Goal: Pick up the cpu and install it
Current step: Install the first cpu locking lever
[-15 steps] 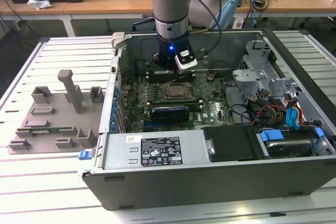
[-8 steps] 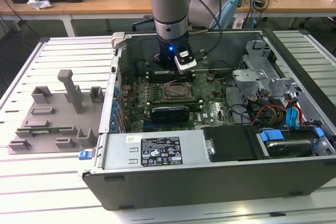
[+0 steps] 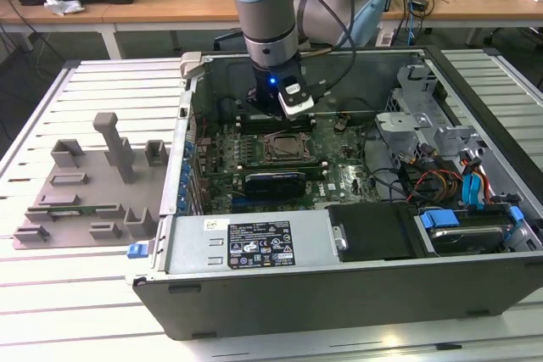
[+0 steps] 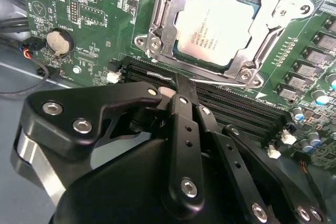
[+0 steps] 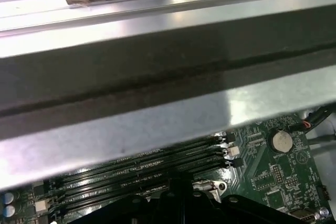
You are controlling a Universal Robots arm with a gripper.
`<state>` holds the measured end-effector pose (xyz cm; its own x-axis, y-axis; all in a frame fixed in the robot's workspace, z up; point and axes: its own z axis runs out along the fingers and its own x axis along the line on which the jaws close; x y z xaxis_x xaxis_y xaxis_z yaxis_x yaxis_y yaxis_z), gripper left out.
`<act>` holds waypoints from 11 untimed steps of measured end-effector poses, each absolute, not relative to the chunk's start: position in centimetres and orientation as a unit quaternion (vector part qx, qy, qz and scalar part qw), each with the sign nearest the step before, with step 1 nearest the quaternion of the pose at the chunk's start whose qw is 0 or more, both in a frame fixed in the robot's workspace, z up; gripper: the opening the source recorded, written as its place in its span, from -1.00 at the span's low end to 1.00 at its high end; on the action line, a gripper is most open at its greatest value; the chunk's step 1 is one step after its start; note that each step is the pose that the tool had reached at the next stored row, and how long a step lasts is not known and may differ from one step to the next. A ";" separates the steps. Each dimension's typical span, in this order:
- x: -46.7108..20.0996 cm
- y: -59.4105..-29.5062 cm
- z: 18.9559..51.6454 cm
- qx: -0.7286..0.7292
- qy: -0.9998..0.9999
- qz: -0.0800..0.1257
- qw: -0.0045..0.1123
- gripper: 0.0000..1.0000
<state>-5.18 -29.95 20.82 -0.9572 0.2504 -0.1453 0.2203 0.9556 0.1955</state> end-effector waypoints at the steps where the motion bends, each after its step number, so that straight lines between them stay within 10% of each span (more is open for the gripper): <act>1: -5.4 -29.9 20.7 0.120 0.985 0.089 0.088 -0.79; 11: -5.9 -29.9 19.9 0.123 0.982 0.091 0.109 -0.79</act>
<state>-5.87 -29.87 19.91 -0.9457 0.2618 -0.1925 0.2218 0.9530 0.2062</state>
